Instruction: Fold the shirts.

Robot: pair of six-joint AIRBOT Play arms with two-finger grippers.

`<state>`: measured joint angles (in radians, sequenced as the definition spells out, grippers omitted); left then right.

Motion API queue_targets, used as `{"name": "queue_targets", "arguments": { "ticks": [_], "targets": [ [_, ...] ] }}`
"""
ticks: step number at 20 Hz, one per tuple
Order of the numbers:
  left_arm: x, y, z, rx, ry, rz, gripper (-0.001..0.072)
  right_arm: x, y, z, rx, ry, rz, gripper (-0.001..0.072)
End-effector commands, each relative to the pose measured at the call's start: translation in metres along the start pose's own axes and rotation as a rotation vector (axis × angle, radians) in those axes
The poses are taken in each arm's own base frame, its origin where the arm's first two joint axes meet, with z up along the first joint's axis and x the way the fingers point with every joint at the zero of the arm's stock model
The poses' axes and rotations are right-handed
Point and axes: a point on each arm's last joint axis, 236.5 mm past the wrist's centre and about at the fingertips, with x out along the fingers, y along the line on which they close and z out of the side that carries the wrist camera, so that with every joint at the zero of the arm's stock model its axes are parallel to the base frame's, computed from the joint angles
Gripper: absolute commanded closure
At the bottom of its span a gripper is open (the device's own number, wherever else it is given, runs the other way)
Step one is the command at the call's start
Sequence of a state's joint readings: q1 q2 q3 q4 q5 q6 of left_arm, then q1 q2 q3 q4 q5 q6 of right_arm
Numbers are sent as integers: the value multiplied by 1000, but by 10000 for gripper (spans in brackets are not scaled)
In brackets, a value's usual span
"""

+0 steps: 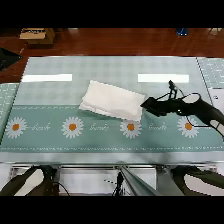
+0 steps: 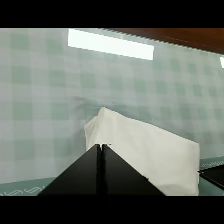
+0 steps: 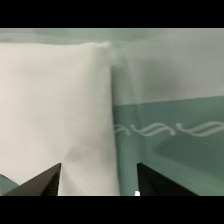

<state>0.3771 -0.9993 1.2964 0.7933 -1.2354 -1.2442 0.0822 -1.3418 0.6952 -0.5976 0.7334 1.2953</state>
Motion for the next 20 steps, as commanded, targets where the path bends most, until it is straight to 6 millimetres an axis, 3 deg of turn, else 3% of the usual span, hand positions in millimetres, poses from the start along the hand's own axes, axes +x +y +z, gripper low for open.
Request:
{"name": "queue_targets", "arguments": {
  "ticks": [1,3,4,6,8,9,13,15,17,20],
  "targets": [
    [0,1,0,3,1,5,690,32,25,-5,37,-38,58,241],
    [0,1,0,3,0,5,690,33,27,-1,36,-57,59,591],
    [1,2,0,2,2,5,690,29,33,2,40,-55,79,683],
    [5,5,-1,-7,12,5,690,8,55,11,-33,-50,145,683],
    [13,13,-4,-26,34,4,690,-35,73,30,-123,-78,182,684],
    [20,19,-6,-41,49,4,689,-61,72,40,-142,-99,157,684],
    [44,37,-10,-84,84,7,690,-211,8,94,-71,-351,-131,685],
    [51,44,-7,-95,73,16,690,-285,-25,95,24,-471,-201,685],
    [55,50,-3,-102,58,26,690,-330,-69,67,157,-469,-279,685],
    [57,55,3,-104,32,38,690,-359,-133,-3,368,-329,-422,685]
  ]
}}
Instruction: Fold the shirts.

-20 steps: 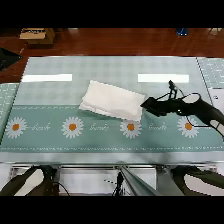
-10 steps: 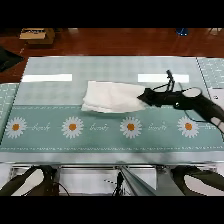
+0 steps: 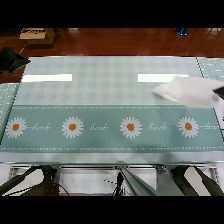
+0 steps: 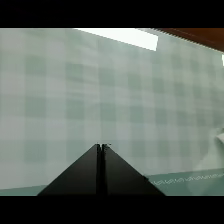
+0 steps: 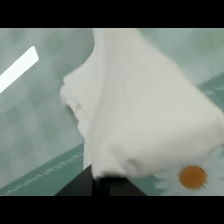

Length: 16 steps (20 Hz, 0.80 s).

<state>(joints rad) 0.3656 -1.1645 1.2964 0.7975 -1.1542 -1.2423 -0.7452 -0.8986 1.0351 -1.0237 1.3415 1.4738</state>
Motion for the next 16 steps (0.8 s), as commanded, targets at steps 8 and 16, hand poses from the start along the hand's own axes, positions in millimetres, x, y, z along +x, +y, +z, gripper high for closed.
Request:
{"name": "queue_targets", "arguments": {
  "ticks": [8,16],
  "targets": [
    [20,41,35,52,-128,98,690,-129,-188,-121,363,361,-716,685],
    [53,92,12,58,-21,187,690,-191,-224,-159,523,439,-987,684]
  ]
}}
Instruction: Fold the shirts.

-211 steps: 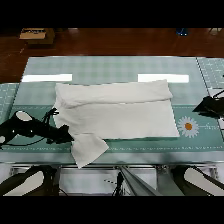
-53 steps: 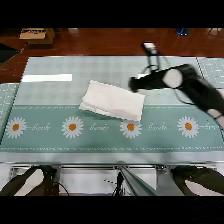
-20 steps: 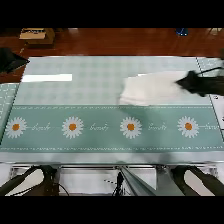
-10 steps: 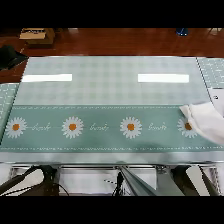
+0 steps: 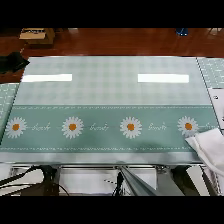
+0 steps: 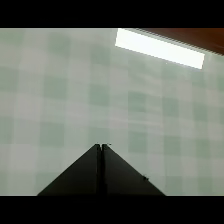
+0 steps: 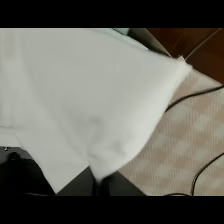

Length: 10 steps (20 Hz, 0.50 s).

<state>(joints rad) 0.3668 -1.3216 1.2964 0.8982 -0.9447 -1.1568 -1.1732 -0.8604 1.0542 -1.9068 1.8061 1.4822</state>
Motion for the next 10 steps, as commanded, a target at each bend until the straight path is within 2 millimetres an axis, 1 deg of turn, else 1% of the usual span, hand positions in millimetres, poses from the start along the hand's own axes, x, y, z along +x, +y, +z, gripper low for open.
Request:
{"name": "queue_targets", "arguments": {
  "ticks": [1,3,5,6,7,8,9,10],
  "targets": [
    [8,11,-2,15,8,25,690,4,-31,-20,105,64,-69,684],
    [7,12,0,16,0,29,690,11,-37,-34,159,66,-62,684],
    [7,12,2,16,-9,33,690,25,-36,-51,192,83,-48,683],
    [7,13,3,22,-15,36,690,33,-34,-57,183,87,-49,591],
    [7,13,4,23,-18,37,690,38,-34,-56,168,72,-54,329],
    [7,13,4,23,-18,37,690,40,-35,-50,142,48,-59,225],
    [7,13,4,23,-18,37,690,39,-39,-43,125,15,-69,225],
    [7,13,4,23,-19,37,690,32,-45,-32,129,-30,-85,225]
  ]
}}
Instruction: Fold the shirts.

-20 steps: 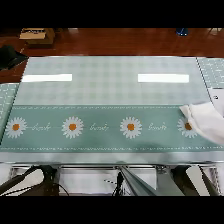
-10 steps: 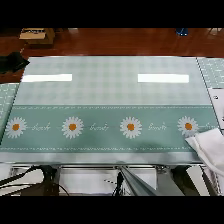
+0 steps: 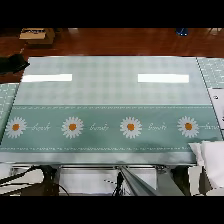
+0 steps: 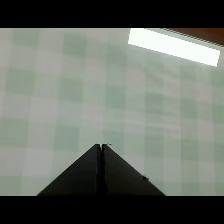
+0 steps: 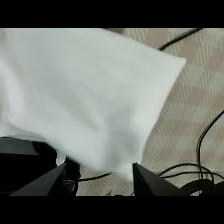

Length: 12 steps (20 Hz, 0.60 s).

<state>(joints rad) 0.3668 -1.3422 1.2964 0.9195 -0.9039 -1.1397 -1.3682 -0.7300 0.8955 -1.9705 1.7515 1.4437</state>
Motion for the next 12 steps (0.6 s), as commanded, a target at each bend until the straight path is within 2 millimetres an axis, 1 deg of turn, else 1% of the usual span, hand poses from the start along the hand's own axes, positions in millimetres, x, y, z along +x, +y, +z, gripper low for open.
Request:
{"name": "queue_targets", "arguments": {
  "ticks": [1,2,3,4,5,6,7,8,9,10,11,12],
  "targets": [
    [-1,1,2,4,-8,4,690,-11,-13,30,-2,-140,-29,225],
    [-2,-1,4,2,-12,0,690,-27,-14,49,11,-207,-11,226],
    [-3,-7,8,-13,-25,-23,689,-52,-8,74,0,-288,28,227],
    [-6,-16,17,-37,-52,-58,681,-83,7,103,-36,-386,87,229],
    [-9,-26,27,-64,-82,-97,578,-113,31,128,-99,-463,158,231],
    [-13,-37,39,-83,-123,-138,284,-145,62,149,-191,-530,218,231],
    [-16,-46,51,-84,-165,-170,-7,-170,96,162,-288,-572,254,232],
    [-20,-55,60,-79,-193,-195,-13,-189,141,167,-408,-591,280,232],
    [-21,-66,63,-27,-198,-210,-13,-201,189,160,-544,-593,298,231],
    [-21,-82,59,32,-178,-235,-13,-208,244,142,-689,-590,320,231],
    [-19,-103,48,92,-126,-263,-13,-213,296,116,-819,-589,350,230],
    [-14,-119,29,183,-51,-258,-13,-221,351,82,-959,-611,404,227]
  ]
}}
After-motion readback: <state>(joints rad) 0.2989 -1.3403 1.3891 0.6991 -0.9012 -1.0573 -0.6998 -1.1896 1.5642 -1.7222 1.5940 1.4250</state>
